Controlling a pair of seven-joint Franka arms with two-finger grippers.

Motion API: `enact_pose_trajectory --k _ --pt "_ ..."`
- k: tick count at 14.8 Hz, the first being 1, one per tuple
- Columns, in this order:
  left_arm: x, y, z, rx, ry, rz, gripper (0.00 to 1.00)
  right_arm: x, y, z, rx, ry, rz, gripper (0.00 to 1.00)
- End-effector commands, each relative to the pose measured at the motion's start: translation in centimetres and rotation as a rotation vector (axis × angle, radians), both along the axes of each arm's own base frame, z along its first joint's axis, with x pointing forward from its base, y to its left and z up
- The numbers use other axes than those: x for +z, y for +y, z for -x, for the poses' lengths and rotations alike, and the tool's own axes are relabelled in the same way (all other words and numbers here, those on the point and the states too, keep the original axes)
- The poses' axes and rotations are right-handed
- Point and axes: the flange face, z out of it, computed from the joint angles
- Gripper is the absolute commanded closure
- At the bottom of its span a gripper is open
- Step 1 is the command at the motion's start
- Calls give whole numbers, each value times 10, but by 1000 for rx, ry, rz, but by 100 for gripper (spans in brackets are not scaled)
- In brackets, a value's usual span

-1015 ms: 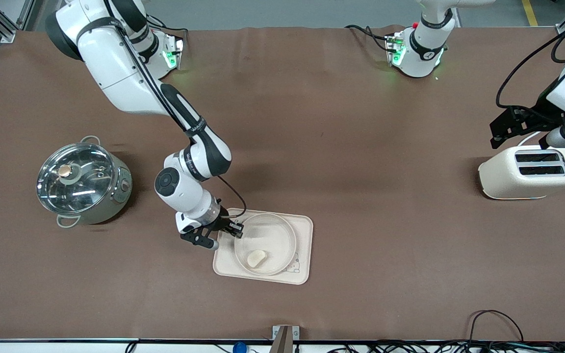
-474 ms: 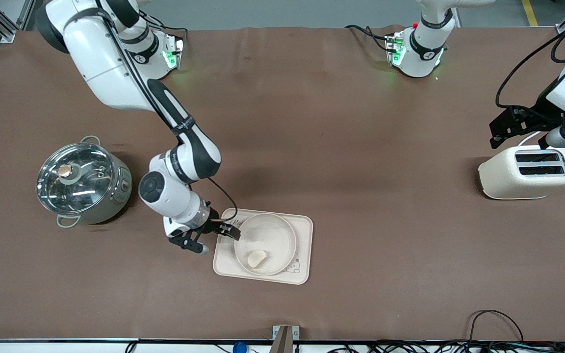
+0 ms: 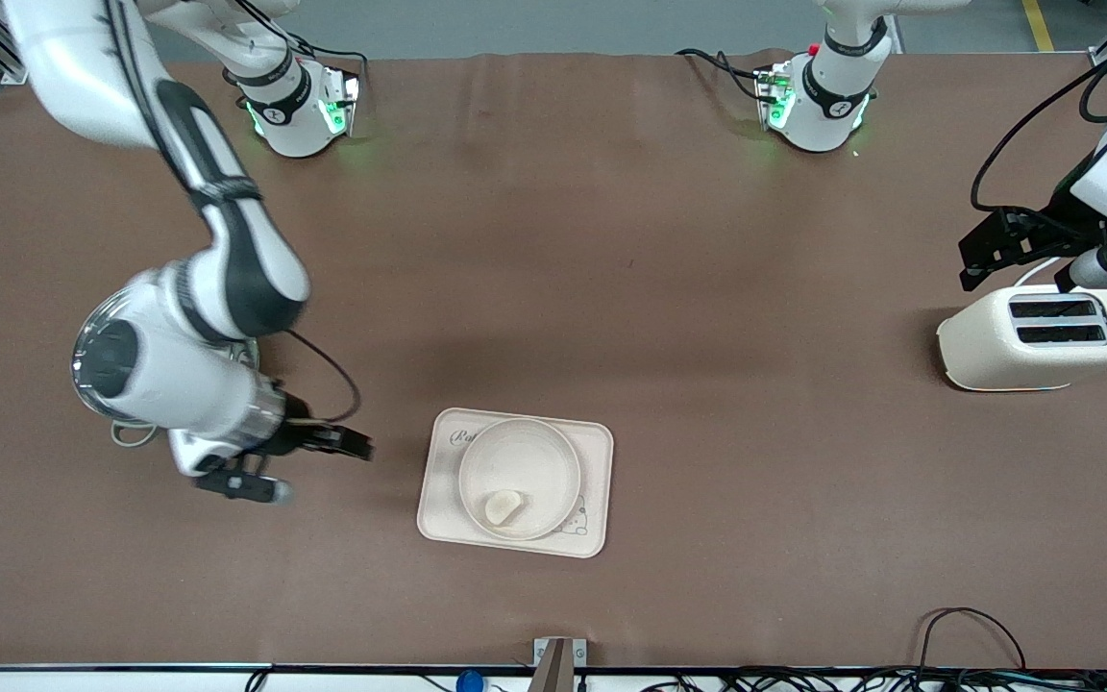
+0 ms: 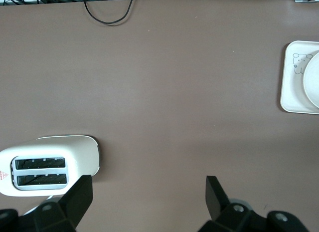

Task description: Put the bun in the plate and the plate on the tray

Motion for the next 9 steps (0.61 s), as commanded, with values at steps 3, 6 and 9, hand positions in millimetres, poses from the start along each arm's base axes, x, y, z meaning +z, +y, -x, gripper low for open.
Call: enact_pose_trajectory --k 3,6,9 --pt "5 0 1 -21 7 15 0 111 -94 39 137 -39 188 0" --pt "5 1 1 -19 7 15 0 163 -125 74 186 11 248 0" --pt "5 1 1 -21 7 15 0 216 -163 112 162 26 278 0"
